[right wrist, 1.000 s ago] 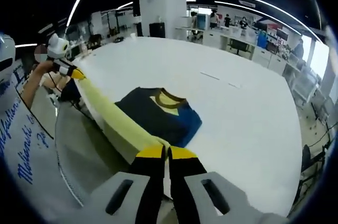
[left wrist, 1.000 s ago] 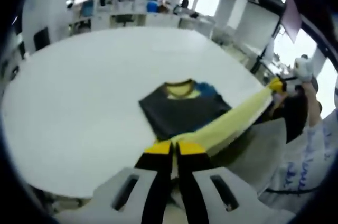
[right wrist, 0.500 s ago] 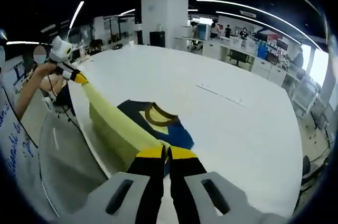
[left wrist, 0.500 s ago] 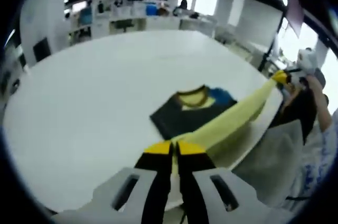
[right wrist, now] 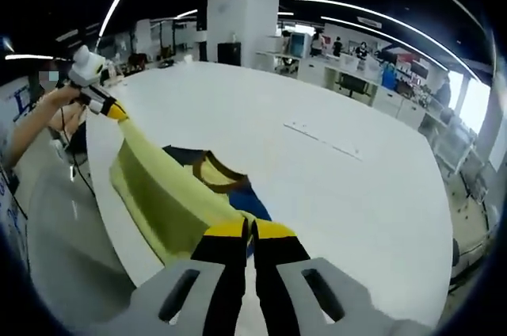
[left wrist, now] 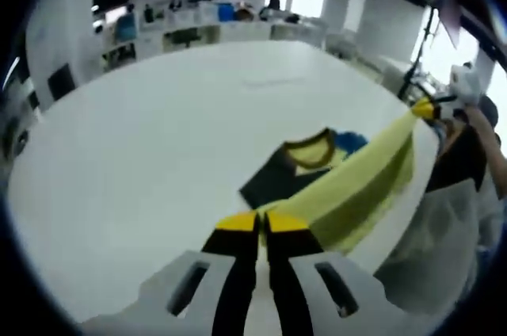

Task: Fold the garment on the visible template until the final outline fits inside the template.

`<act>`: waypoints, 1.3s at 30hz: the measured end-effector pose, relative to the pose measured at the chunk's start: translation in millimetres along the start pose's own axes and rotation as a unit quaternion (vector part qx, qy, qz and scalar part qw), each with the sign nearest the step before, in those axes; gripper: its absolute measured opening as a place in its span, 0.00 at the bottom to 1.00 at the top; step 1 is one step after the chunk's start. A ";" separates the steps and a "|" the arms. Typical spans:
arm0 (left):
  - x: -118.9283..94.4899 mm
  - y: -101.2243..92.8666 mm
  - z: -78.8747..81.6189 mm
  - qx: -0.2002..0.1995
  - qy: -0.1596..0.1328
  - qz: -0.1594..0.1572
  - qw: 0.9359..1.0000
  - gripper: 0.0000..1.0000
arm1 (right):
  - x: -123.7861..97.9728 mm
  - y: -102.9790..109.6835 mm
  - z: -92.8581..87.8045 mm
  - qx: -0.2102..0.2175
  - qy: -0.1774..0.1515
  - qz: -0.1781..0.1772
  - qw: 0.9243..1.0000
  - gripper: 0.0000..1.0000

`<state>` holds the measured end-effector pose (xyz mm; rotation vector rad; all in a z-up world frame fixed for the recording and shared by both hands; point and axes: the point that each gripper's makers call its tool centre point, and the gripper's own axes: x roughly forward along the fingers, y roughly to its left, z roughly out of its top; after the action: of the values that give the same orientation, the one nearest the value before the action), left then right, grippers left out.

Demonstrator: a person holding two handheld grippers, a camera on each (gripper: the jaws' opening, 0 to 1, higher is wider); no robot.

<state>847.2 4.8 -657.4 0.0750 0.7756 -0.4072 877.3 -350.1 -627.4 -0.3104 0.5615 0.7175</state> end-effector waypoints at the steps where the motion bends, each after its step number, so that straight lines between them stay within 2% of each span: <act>1: 4.2 2.3 1.5 0.002 0.000 0.001 1.000 0.00 | 5.2 -3.0 -0.2 -0.001 0.001 -0.001 1.000 0.03; 9: 34.3 13.9 4.8 0.013 0.000 0.011 1.000 0.00 | 35.8 -18.9 -6.8 -0.002 0.004 -0.014 1.000 0.03; 21: 70.6 28.5 15.9 0.009 0.000 0.016 1.000 0.00 | 64.5 -36.7 -20.4 0.002 0.018 -0.017 1.000 0.03; 28: 91.5 33.2 5.2 -0.003 0.016 0.018 1.000 0.00 | 86.8 -49.1 -32.1 0.011 0.025 -0.017 0.999 0.03; 39: 107.6 38.1 -10.9 -0.013 0.026 0.022 0.999 0.00 | 105.1 -47.3 -49.7 0.017 0.034 -0.017 0.999 0.03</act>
<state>923.4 6.8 -743.0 0.0787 0.8288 -0.3539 956.1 -350.6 -725.1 -0.3140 0.6309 0.6652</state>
